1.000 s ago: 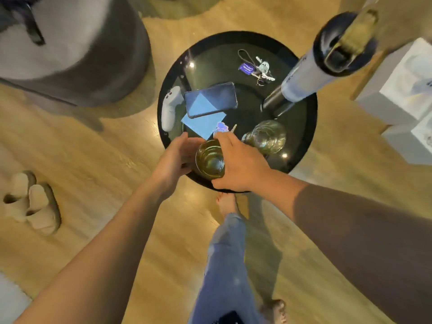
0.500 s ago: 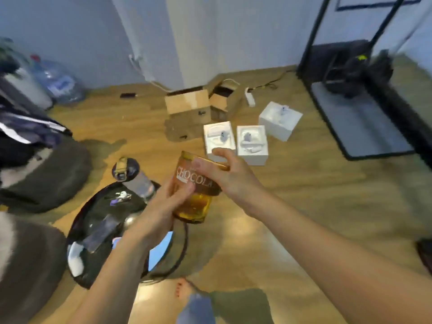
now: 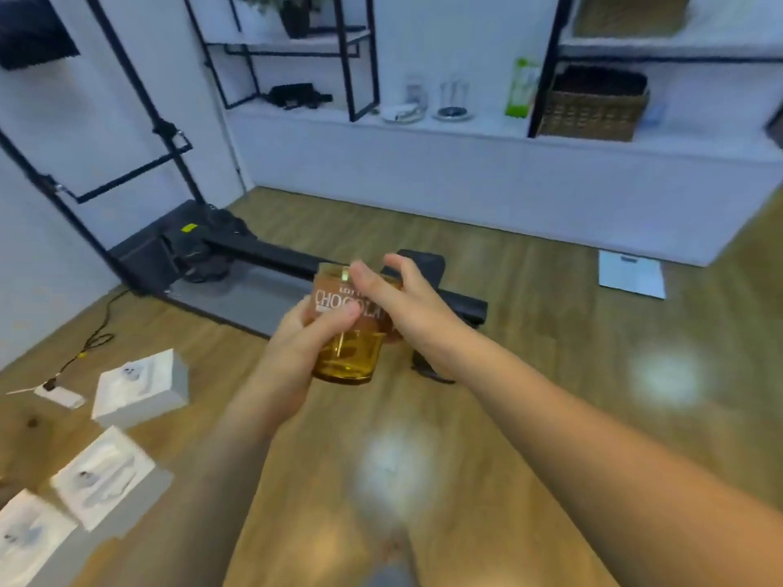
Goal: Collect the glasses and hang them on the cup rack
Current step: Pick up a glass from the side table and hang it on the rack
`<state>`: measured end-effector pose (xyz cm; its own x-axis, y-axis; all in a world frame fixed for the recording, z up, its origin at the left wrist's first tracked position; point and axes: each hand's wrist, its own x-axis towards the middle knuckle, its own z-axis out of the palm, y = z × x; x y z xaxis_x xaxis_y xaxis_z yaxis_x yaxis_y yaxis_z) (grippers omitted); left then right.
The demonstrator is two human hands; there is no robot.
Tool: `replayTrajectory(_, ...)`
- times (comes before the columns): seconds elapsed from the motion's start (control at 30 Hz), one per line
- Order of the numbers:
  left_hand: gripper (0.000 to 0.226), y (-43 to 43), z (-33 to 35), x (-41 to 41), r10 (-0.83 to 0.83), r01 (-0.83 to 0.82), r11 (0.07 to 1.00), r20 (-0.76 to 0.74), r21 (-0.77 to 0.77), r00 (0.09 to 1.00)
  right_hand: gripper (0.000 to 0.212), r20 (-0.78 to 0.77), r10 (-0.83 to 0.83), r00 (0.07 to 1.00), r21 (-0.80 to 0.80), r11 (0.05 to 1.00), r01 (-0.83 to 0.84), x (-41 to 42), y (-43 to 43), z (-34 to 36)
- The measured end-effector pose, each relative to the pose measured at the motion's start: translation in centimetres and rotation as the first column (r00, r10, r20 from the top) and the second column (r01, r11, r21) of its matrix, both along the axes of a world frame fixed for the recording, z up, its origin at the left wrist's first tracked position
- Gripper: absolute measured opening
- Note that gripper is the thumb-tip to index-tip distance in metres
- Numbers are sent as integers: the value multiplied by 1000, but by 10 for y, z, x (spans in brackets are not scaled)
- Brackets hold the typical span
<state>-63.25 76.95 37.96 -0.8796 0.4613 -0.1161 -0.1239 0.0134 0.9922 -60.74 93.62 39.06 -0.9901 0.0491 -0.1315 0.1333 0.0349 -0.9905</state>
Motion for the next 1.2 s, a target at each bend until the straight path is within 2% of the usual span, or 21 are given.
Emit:
replayTrajectory(0.17, 70, 178, -13, -62, -65, 57, 987, 51, 149, 997, 106, 89, -129, 988, -126, 982, 140, -11, 153, -26)
replayTrajectory(0.23, 70, 248, -21, -86, -110, 86, 976, 118, 199, 987, 89, 82, -173, 982, -138, 973, 183, -24, 209, -35)
replayTrajectory(0.3, 66, 317, -25, -109, -182, 139, 965, 185, 223, 966, 71, 71, -295, 953, -123, 945, 302, -38, 269, -37)
replayTrajectory(0.4, 70, 403, -25, -135, -274, 216, 947, 244, 239, 930, 65, 64, -382, 922, -48, 922, 385, -51, 360, -30)
replayTrajectory(0.47, 80, 457, -19, -155, -344, 288, 927, 236, 242, 909, 67, 62, -420, 905, -18, 906, 422, -55, 419, -25)
replayTrajectory(0.6, 69, 569, -12, -199, -440, 383, 886, 212, 262, 872, 68, 89, -499, 862, -66, 860, 505, -66, 533, -26)
replayTrajectory(0.7, 72, 646, -13, -230, -499, 460, 861, 180, 219, 848, 67, 99, -468, 878, -50, 879, 474, -91, 614, -30)
replayTrajectory(0.8, 76, 708, -18, -263, -460, 427, 882, 167, 200, 872, 72, 76, -441, 894, -56, 893, 446, -136, 691, -34)
replayTrajectory(0.87, 79, 737, -20, -290, -394, 369, 916, 182, 159, 901, 78, 108, -439, 892, -133, 883, 450, -177, 734, -35)
replayTrajectory(0.97, 71, 768, -16, -325, -345, 336, 938, 111, 87, 932, 77, 122, -374, 920, -221, 893, 392, -253, 785, -29)
replayTrajectory(1.1, 71, 799, -16, -382, -174, 176, 983, 51, -45, 983, 61, 121, -284, 951, -166, 939, 302, -358, 823, -20)
replayTrajectory(1.2, 74, 817, -23, -453, -104, 106, 991, 20, -79, 994, 76, 58, -221, 974, -78, 971, 225, -445, 845, -20)
